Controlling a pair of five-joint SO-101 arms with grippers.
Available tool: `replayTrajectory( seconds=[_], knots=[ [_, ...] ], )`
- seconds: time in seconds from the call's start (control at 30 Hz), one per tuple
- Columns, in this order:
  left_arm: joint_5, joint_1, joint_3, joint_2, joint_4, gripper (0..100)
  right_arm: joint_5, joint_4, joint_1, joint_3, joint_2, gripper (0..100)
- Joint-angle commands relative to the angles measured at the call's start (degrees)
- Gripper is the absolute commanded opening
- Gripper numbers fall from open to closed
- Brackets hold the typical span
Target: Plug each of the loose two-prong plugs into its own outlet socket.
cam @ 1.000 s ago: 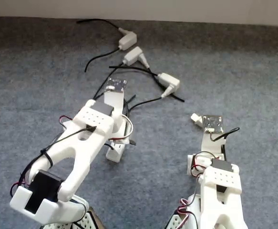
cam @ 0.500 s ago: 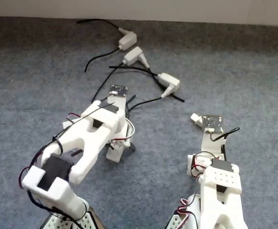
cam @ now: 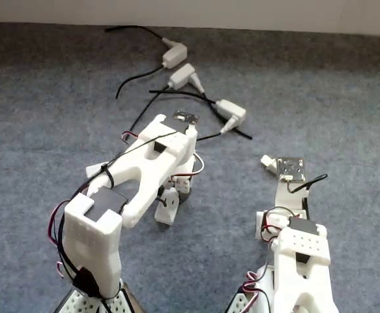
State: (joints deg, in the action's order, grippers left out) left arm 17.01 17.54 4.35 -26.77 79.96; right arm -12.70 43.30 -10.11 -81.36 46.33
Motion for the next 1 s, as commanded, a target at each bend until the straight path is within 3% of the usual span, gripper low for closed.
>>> replayTrajectory(
  seconds=[0.0,0.27,0.5,0.7,0.97],
  knots=[
    [-0.3,-4.2,0.3,4.0,1.1,1,0.5,-1.5,-0.4,-0.1,0.5,0.6],
    [-0.3,-3.8,2.2,21.6,1.0,1,0.5,-1.5,-0.4,-0.1,0.5,0.6],
    [0.1,-4.5,-13.2,25.2,1.3,1,0.5,-1.5,-0.4,-0.1,0.5,0.6],
    [0.1,-7.2,-33.9,13.2,1.0,1,0.5,-1.5,-0.4,-0.1,0.5,0.6],
    [-5.5,-11.4,-75.6,-18.4,-3.6,1,0.5,-1.5,-0.4,-0.1,0.5,0.6]
  ],
)
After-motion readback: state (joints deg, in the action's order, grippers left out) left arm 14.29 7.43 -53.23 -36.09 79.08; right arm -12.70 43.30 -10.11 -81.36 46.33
